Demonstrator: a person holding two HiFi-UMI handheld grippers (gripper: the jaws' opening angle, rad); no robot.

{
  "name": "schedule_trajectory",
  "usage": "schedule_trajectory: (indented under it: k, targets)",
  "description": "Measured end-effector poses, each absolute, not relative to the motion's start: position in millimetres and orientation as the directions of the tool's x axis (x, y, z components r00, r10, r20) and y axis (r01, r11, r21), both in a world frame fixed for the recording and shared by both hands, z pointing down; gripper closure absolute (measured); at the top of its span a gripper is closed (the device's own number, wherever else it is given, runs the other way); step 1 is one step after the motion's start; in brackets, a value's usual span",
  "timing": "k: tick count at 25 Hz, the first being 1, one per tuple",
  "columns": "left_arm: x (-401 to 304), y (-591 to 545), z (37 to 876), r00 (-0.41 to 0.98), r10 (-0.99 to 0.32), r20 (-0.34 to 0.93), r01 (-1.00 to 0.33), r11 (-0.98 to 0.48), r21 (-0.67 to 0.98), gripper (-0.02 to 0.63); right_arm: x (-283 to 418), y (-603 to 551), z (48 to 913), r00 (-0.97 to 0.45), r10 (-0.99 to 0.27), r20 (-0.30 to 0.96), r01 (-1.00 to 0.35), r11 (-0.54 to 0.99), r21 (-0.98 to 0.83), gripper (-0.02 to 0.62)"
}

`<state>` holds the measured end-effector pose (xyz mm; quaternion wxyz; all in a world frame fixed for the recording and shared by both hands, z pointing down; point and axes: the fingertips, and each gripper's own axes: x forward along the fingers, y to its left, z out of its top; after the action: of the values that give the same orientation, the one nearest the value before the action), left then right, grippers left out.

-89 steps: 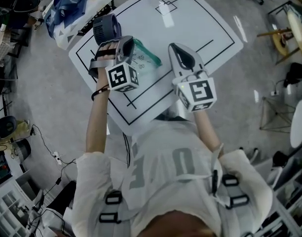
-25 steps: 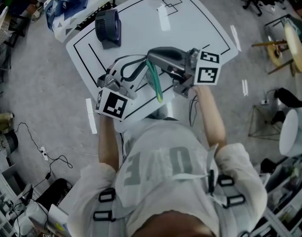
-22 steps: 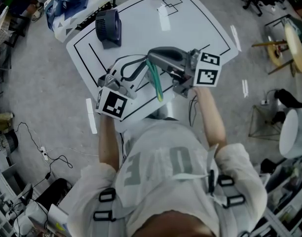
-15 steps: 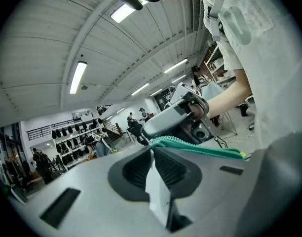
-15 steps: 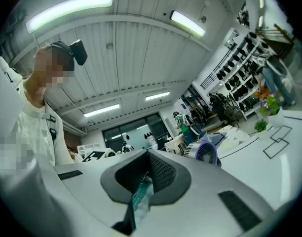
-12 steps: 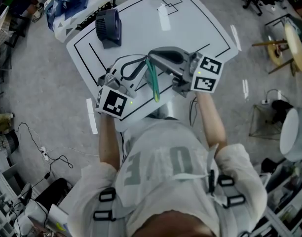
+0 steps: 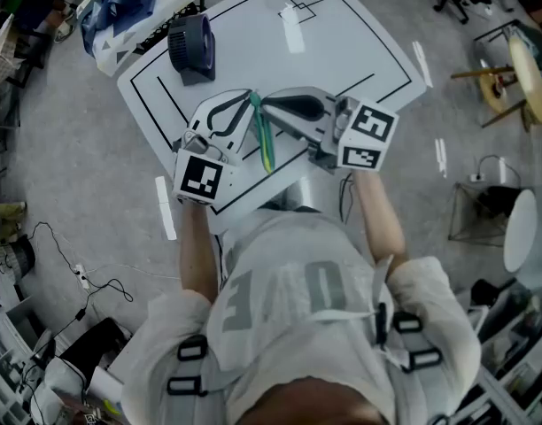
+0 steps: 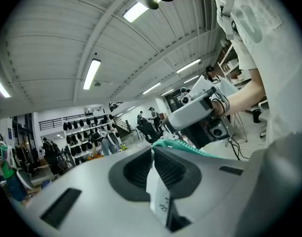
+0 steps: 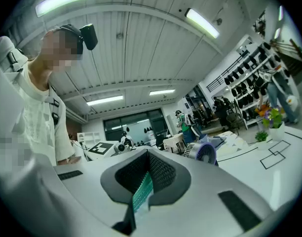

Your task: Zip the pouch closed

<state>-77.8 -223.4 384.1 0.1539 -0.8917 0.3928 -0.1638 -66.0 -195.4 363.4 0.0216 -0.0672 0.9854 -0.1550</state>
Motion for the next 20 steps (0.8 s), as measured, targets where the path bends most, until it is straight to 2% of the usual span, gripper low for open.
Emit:
schedule_trajectory:
  k: [11, 15, 20]
  targets:
    - [-78, -225, 385, 0.625, -0.764, 0.158, -0.679, -0.632, -0.373, 0.584, -71, -192, 374, -0.988, -0.132, 0.082, -0.143, 0.980, -0.136, 0.588]
    - [-117, -241, 370, 0.507, -0.860, 0.067, -0.828, -0.507, -0.242, 0.584, -73, -165, 391, -0.984, -0.031, 0.173, -0.050, 0.993, -0.107, 0.588]
    - [-153, -250, 367, 0.437, -0.893, 0.108, -0.836, -0.448, -0.316, 0.584, -70, -145, 402, -0.985, 0.004, 0.173, -0.021, 0.989, -0.147, 0.588]
